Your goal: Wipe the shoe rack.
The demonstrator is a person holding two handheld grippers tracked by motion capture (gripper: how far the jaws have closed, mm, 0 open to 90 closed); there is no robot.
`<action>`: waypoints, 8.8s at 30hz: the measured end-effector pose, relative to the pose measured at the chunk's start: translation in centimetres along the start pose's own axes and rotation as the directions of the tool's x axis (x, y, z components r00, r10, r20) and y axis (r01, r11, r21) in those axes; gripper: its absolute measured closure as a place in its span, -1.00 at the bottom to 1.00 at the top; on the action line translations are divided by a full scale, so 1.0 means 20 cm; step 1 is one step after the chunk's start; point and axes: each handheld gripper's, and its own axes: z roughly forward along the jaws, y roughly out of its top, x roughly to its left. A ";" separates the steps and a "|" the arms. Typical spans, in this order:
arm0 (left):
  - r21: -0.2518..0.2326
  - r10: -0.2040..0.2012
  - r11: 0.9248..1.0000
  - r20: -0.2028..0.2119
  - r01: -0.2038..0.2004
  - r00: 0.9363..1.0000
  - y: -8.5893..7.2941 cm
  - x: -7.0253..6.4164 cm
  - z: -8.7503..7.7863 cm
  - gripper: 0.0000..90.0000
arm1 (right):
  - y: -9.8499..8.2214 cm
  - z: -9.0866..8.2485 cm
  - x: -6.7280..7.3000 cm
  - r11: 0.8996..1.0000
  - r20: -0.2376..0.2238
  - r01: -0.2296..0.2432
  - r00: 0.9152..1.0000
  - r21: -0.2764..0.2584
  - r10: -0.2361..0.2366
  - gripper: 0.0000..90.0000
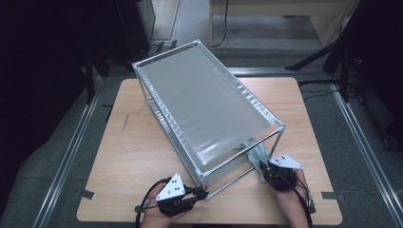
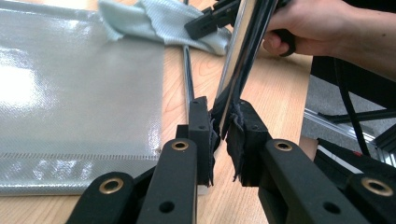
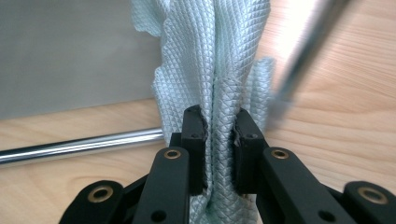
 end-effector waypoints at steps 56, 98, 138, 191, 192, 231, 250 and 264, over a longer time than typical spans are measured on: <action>-0.005 -0.013 1.000 -0.016 0.012 1.000 -0.01 0.01 0.00 0.78 | 0.03 0.06 0.17 0.997 -0.028 0.070 0.997 -0.036 -0.071 0.78; -0.001 -0.016 1.000 -0.018 0.016 1.000 -0.01 0.01 0.00 0.78 | 0.00 0.00 0.39 0.988 -0.190 0.152 0.970 -0.007 -0.150 0.77; -0.003 -0.019 1.000 -0.014 0.019 1.000 -0.01 0.02 0.00 0.78 | -0.02 -0.01 0.58 0.975 -0.277 0.221 0.935 -0.037 -0.222 0.77; -0.027 -0.068 0.998 -0.126 0.065 0.990 -0.05 0.14 -0.11 0.78 | 0.09 -0.26 -0.24 0.981 0.034 -0.129 0.990 -0.148 0.136 0.09; -0.027 -0.068 0.998 -0.126 0.065 0.990 -0.05 0.14 -0.11 0.78 | 0.09 -0.26 -0.24 0.981 0.034 -0.129 0.990 -0.148 0.136 0.09; -0.033 -0.117 0.993 0.001 0.117 0.993 0.14 -0.06 0.38 0.70 | 0.48 0.14 -0.20 0.993 -0.031 -0.063 0.998 -0.099 0.061 0.20; -0.108 -0.168 0.982 -0.123 0.155 0.978 0.08 0.10 0.02 0.29 | 0.12 -0.22 0.25 0.984 -0.236 0.081 0.965 -0.158 -0.117 0.04; -0.208 -0.325 0.941 -0.352 0.266 0.878 -0.16 0.37 -0.35 0.24 | 0.02 -0.23 0.44 0.976 -0.326 0.114 0.930 -0.185 -0.170 0.07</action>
